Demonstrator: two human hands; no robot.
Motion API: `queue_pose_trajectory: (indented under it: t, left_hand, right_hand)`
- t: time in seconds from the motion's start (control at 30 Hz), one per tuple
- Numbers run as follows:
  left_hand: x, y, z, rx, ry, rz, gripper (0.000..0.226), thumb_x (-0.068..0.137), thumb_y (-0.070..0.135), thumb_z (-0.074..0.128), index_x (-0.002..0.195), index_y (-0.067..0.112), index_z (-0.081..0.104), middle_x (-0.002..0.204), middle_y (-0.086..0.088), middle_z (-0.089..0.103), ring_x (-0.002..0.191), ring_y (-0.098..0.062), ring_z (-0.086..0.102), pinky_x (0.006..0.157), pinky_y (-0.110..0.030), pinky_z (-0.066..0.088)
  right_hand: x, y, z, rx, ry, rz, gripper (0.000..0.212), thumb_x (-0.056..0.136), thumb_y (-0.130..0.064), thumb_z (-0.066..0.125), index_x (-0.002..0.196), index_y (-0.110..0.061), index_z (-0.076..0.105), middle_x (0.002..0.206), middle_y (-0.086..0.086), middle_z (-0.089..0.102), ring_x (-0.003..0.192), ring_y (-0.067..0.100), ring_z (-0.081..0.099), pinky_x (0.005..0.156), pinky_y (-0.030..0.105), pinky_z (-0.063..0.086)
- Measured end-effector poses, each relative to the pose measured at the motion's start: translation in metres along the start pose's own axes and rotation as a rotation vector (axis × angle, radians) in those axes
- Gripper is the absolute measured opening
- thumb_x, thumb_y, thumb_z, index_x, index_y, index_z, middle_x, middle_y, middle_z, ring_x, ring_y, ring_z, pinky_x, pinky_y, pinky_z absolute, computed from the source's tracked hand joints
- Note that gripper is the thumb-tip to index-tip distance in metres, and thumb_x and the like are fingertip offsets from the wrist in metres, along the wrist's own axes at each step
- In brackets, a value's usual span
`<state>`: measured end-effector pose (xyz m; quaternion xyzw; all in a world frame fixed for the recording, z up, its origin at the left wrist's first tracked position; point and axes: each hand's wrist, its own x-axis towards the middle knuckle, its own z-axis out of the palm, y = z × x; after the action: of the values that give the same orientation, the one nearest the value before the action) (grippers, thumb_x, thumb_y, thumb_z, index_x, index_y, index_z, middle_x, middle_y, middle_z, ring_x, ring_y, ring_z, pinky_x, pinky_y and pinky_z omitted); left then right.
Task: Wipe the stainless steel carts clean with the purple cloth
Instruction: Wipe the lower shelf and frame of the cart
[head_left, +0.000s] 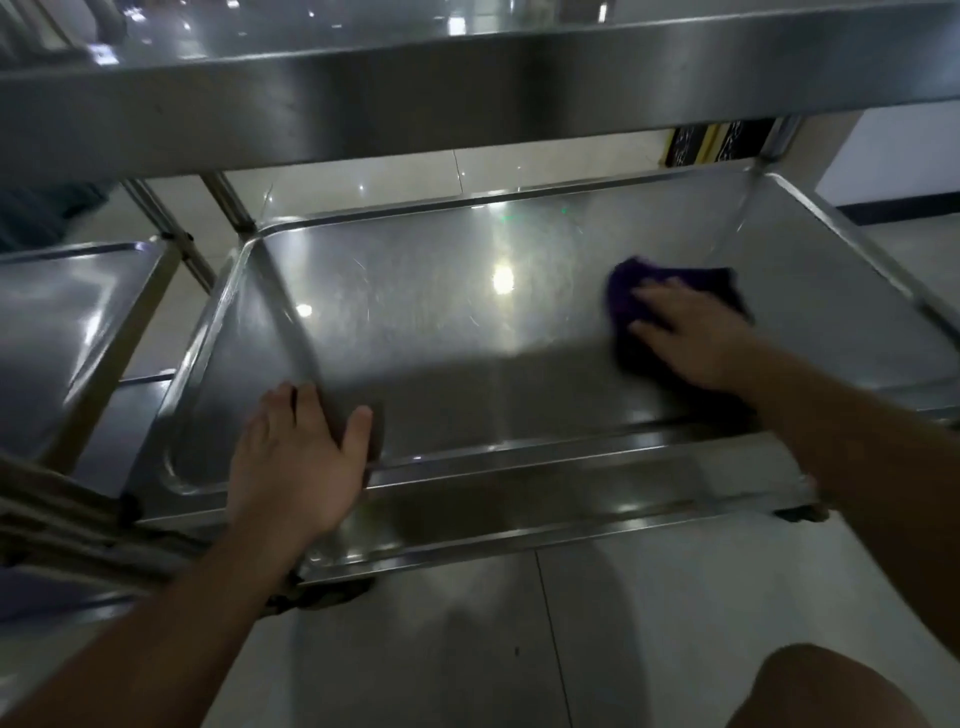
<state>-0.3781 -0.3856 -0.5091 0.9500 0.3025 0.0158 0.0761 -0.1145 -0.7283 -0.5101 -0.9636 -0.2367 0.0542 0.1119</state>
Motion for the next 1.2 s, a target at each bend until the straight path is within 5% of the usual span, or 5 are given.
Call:
queue_pose_trajectory:
  t: [0.2,0.5,0.8,0.9,1.2]
  left_hand:
    - [0.002,-0.006,0.006,0.02,0.013,0.004,0.09,0.101,0.073,0.018,0.161,0.008,0.033,0.168,-0.021,0.03,0.157,-0.035,0.025,0.13,-0.048,0.02]
    - [-0.002,-0.005,0.006,-0.004,0.025,0.019,0.087,0.104,0.066,0.006,0.16,0.007,0.035,0.17,-0.02,0.029,0.16,-0.032,0.02,0.131,-0.047,0.016]
    - [-0.002,-0.004,0.004,-0.032,0.012,-0.001,0.103,0.094,0.072,-0.007,0.16,0.005,0.035,0.169,-0.02,0.03,0.16,-0.033,0.021,0.13,-0.048,0.016]
    - [-0.002,-0.004,0.004,-0.021,0.004,-0.02,0.096,0.099,0.07,-0.001,0.161,0.004,0.033,0.169,-0.021,0.031,0.159,-0.034,0.021,0.13,-0.048,0.016]
    - [0.0,-0.01,0.014,-0.044,0.011,0.017,0.102,0.094,0.073,0.0,0.165,0.004,0.025,0.172,-0.021,0.023,0.161,-0.034,0.016,0.131,-0.047,0.012]
  right_hand:
    - [0.072,-0.015,0.0,0.085,0.036,0.476,0.071,0.102,-0.055,0.02,0.162,-0.017,0.019,0.172,0.004,0.014,0.158,0.033,0.006,0.126,0.055,0.006]
    - [0.06,-0.245,0.063,-0.017,-0.057,-0.323,0.075,0.098,-0.066,0.025,0.163,-0.027,0.024,0.171,-0.007,0.018,0.158,0.022,0.009,0.126,0.046,0.006]
    - [-0.055,-0.21,0.055,0.031,-0.232,-0.54,0.094,0.086,-0.09,0.014,0.164,-0.037,0.009,0.171,-0.019,0.002,0.156,0.005,-0.006,0.127,0.04,-0.003]
    - [-0.08,-0.196,0.058,-0.063,-0.179,-0.614,0.092,0.09,-0.081,0.033,0.165,-0.034,0.008,0.17,-0.017,0.002,0.157,0.008,-0.004,0.127,0.038,-0.003]
    - [-0.111,-0.184,0.073,0.149,0.142,-0.742,0.049,0.094,-0.033,0.061,0.141,-0.02,0.062,0.143,-0.002,0.063,0.138,0.017,0.053,0.118,0.04,0.038]
